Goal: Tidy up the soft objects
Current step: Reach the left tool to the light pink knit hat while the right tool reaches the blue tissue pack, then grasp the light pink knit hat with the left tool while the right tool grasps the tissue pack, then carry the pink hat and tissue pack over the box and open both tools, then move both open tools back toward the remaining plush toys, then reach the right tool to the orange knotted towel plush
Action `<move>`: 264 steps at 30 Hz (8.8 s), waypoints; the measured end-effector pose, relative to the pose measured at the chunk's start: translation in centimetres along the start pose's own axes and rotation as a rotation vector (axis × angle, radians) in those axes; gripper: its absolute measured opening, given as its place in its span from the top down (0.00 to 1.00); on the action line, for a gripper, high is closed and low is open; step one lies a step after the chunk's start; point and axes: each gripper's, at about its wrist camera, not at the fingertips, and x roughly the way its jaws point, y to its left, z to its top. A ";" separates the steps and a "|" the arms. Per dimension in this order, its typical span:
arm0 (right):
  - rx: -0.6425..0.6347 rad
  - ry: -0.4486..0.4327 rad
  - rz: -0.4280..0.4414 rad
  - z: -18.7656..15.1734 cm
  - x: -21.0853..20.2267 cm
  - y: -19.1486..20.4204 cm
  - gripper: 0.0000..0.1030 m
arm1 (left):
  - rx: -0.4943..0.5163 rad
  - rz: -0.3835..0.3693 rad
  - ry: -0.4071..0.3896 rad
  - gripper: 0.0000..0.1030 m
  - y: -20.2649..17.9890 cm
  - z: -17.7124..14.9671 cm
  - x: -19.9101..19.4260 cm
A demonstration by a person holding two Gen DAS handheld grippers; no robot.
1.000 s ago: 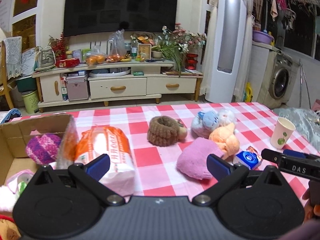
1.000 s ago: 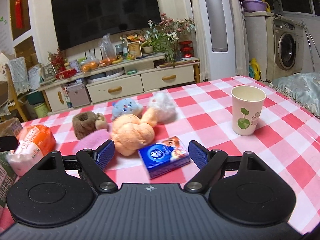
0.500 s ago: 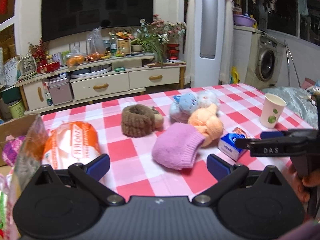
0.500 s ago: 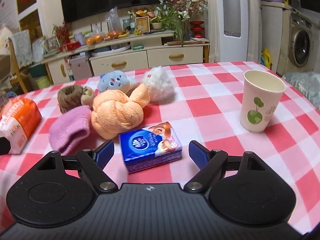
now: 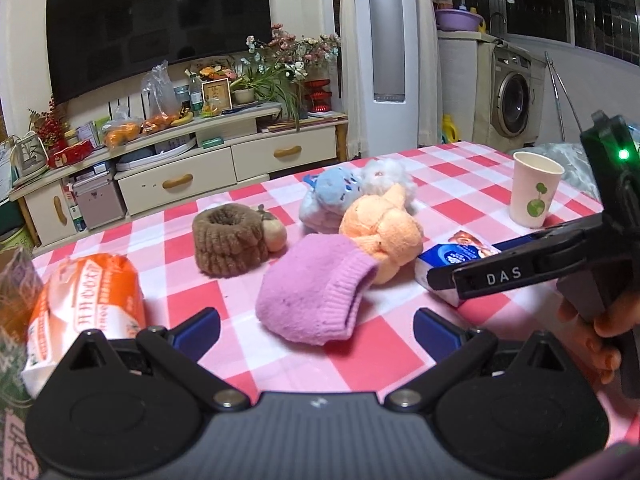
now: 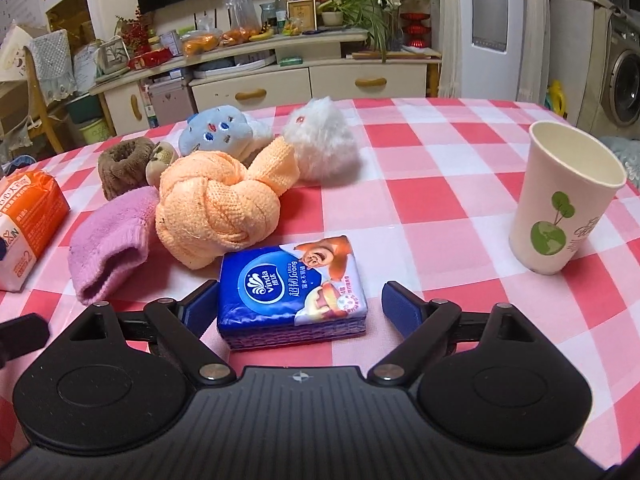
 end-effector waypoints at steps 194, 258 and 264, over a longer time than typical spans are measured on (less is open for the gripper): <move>-0.227 -0.178 0.291 -1.5 -11.5 20.2 0.02 | -0.509 0.370 -0.049 0.01 20.8 -1.3 -11.9; 0.115 -0.210 -0.014 0.2 -4.2 11.3 0.01 | -0.132 0.272 0.007 0.01 6.5 1.3 -3.8; 0.134 -0.179 -0.009 1.1 -1.4 10.8 0.01 | -0.123 0.262 0.003 0.01 5.9 1.3 -3.2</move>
